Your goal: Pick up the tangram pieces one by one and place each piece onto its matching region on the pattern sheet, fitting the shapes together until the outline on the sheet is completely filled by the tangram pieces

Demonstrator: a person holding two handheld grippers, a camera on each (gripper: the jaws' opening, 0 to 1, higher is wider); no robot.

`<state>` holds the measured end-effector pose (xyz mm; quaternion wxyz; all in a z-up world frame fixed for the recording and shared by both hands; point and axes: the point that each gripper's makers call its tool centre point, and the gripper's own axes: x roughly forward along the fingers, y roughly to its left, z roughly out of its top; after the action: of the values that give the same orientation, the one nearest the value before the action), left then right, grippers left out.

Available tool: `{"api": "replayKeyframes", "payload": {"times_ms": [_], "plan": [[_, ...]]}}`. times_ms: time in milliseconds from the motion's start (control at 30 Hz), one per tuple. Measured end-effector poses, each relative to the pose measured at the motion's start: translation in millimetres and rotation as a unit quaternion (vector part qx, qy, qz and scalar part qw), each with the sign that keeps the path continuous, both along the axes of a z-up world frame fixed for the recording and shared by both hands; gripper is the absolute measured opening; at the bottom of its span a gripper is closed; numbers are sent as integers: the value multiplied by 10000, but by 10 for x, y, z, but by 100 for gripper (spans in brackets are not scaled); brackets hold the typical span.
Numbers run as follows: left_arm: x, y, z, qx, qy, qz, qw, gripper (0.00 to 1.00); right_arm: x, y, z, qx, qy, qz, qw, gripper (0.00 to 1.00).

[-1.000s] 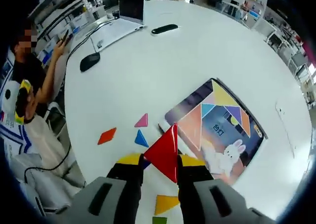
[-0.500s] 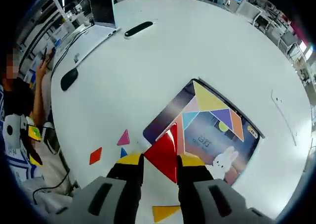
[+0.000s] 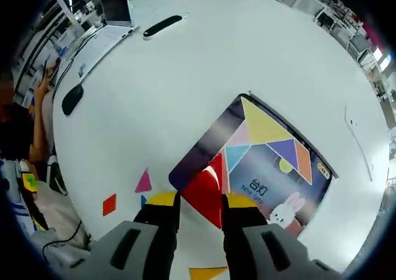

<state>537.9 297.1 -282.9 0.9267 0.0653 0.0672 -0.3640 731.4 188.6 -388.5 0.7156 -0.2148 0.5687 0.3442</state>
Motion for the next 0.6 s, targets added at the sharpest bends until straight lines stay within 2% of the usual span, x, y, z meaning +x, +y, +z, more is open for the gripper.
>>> {"api": "replayKeyframes", "payload": {"times_ms": [233,500,600], "plan": [[-36,23,61,60,-131,92,9999,38,21,-13,-74,-86,21,-54,9999,28],[-27,9,68,115,-115,123,9998,36,38,-10,-90,-180,-22,-13,9998,28],[-38,1,151,141,-197,166,9996,36,42,-11,-95,-238,-47,29,9997,28]]}}
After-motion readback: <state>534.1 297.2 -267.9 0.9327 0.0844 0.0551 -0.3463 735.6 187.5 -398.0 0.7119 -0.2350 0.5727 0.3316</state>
